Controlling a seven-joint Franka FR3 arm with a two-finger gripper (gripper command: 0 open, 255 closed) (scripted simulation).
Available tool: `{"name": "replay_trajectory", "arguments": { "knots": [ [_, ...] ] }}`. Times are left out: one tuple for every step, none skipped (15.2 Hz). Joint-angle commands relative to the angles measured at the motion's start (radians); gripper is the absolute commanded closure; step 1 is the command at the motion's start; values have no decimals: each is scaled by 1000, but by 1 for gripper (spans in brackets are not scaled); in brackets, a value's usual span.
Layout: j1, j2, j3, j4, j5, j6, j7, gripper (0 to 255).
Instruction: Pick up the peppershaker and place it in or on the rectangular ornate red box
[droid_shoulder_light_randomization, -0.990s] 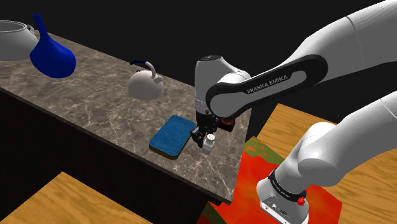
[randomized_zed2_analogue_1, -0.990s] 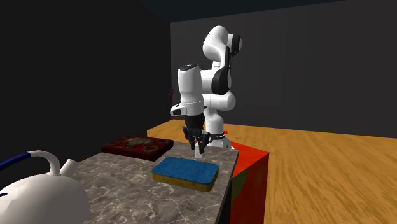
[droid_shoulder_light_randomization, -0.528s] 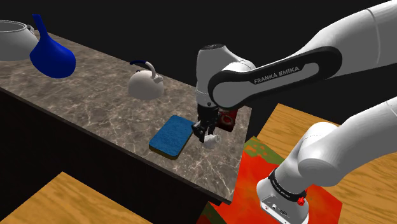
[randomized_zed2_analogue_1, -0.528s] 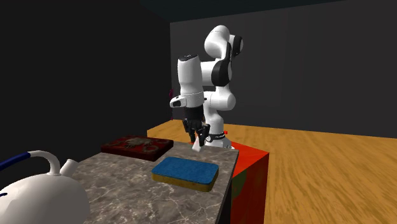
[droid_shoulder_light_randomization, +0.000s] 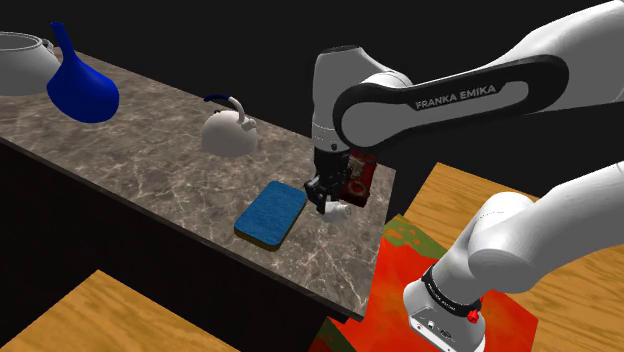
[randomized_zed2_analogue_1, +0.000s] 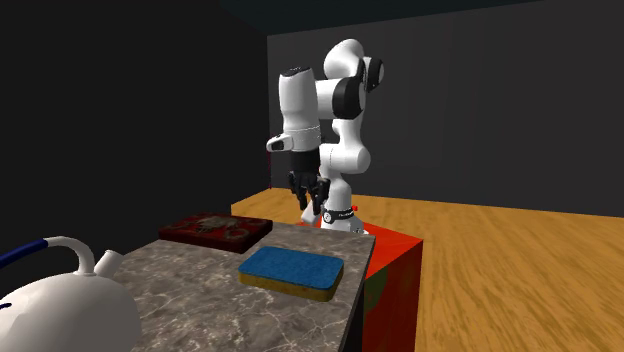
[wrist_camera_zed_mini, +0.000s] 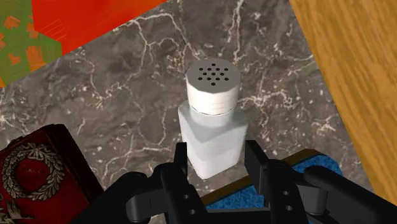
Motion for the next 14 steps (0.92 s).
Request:
{"name": "replay_trajectory", "arguments": {
  "knots": [
    [0, -11, -4, 21, -1, -33, 0, 255],
    [0, -17, -6, 31, -2, -48, 0, 255],
    [0, -23, -8, 40, -2, -63, 0, 255],
    [0, -28, -9, 50, -3, -78, 0, 255],
    [0, -33, -11, 60, -4, -93, 0, 255],
    [-1, -37, -13, 70, -4, -107, 0, 255],
    [-1, -41, -15, 80, -5, -122, 0, 255],
    [-1, -45, -17, 91, -6, -136, 0, 255],
    [-1, -46, -17, 91, -6, -137, 0, 255],
    [-14, -41, -34, 93, -20, -136, -23, 255],
    [-27, -35, -51, 97, -34, -135, -45, 255],
    [-40, -28, -68, 101, -48, -134, -68, 255],
    [-53, -19, -85, 107, -62, -133, -90, 255],
    [-66, -10, -101, 113, -76, -131, -111, 255]
  ]
}}
